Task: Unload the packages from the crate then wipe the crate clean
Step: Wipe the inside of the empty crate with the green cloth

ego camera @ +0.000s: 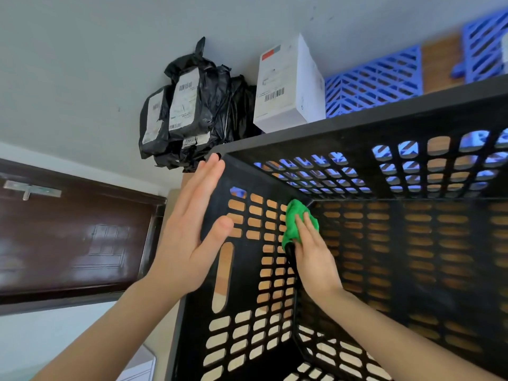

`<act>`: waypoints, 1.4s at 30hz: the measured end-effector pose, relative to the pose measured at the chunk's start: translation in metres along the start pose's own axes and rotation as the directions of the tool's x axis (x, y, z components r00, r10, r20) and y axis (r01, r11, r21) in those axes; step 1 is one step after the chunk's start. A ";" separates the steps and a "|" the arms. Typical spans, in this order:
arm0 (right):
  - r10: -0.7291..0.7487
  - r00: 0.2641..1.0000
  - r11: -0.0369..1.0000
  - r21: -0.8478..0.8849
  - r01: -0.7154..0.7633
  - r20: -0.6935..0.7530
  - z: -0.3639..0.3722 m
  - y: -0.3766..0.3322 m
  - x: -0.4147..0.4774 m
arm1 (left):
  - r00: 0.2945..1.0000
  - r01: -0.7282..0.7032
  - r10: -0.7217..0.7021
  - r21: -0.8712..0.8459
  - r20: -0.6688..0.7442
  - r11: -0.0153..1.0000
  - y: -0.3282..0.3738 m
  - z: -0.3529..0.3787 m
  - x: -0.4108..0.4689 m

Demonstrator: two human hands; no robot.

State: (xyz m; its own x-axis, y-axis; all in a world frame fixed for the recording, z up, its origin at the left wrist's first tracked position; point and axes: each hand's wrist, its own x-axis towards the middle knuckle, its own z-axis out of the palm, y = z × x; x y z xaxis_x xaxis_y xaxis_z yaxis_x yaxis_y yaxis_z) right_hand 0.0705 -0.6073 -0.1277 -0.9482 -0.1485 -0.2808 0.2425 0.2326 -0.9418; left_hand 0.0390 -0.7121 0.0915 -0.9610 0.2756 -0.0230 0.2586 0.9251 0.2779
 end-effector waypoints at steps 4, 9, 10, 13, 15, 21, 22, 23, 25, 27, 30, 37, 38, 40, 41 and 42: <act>0.128 0.988 0.981 0.158 -0.113 -0.090 -0.005 -0.051 -0.003 | 1.000 0.003 -0.002 -0.007 0.010 1.000 0.000 -0.001 -0.001; -0.392 0.916 0.878 0.263 0.400 -0.083 -0.019 -0.114 -0.049 | 1.000 -0.025 0.024 -0.050 -0.004 0.998 -0.001 -0.001 0.000; -0.487 0.870 0.840 0.229 0.492 -0.084 -0.015 -0.116 -0.052 | 1.000 -0.023 0.023 -0.062 -0.008 0.998 0.000 0.000 0.001; -0.606 0.791 0.788 0.074 0.611 -0.080 -0.004 -0.092 -0.046 | 1.000 -0.022 0.021 -0.064 -0.009 0.998 0.001 0.000 0.000; -0.588 0.808 0.808 0.022 0.589 -0.040 0.000 -0.064 -0.038 | 1.000 -0.025 0.025 -0.046 -0.002 0.999 0.000 0.000 -0.001; -0.130 0.991 0.989 -0.069 0.130 -0.002 0.007 0.005 -0.020 | 1.000 0.008 -0.008 -0.008 -0.009 1.000 0.000 0.001 -0.001; -0.084 0.996 0.990 -0.110 0.085 0.009 0.007 0.011 -0.018 | 1.000 0.010 -0.010 -0.007 -0.009 1.000 0.000 0.001 -0.001; -0.054 0.998 0.994 -0.098 0.055 0.011 0.006 0.011 -0.016 | 1.000 0.012 -0.012 -0.009 -0.008 1.000 0.000 0.001 -0.001; -0.009 1.000 1.000 0.026 0.009 -0.017 0.003 -0.007 -0.015 | 1.000 0.019 -0.019 -0.012 -0.004 1.000 0.000 0.001 -0.001; -0.008 0.997 0.990 0.137 0.019 -0.078 -0.001 -0.035 -0.020 | 1.000 0.022 -0.022 -0.008 -0.003 1.000 0.001 0.000 -0.002; -0.267 0.960 0.933 0.230 0.278 -0.078 -0.012 -0.077 -0.043 | 1.000 0.010 -0.010 -0.010 -0.017 1.000 0.000 -0.001 -0.003; -0.650 0.758 0.759 -0.015 0.650 -0.046 0.002 -0.079 -0.067 | 0.999 0.006 -0.007 -0.035 -0.034 0.999 -0.001 0.001 -0.002; -0.650 0.759 0.760 -0.050 0.648 -0.039 0.006 -0.068 -0.063 | 0.999 0.003 -0.004 -0.035 -0.031 0.999 -0.001 0.000 -0.002; -0.645 0.764 0.763 -0.070 0.642 -0.023 0.010 -0.046 -0.055 | 1.000 0.000 -0.001 -0.031 -0.028 1.000 -0.002 0.001 -0.002; -0.628 0.778 0.776 -0.086 0.624 -0.014 0.012 -0.037 -0.053 | 1.000 0.002 -0.002 -0.026 -0.028 1.000 -0.003 0.001 -0.001; -0.589 0.808 0.804 -0.113 0.584 -0.009 0.014 -0.027 -0.051 | 1.000 0.006 -0.007 -0.023 -0.028 1.000 -0.003 0.001 -0.001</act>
State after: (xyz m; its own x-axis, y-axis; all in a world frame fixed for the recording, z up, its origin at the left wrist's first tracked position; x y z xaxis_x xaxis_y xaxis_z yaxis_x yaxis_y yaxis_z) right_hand 0.1156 -0.6198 -0.0903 -0.9109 -0.2484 0.3294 -0.3823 0.2084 -0.9002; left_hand 0.0397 -0.7147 0.0898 -0.9651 0.2620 0.0020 0.2505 0.9204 0.3002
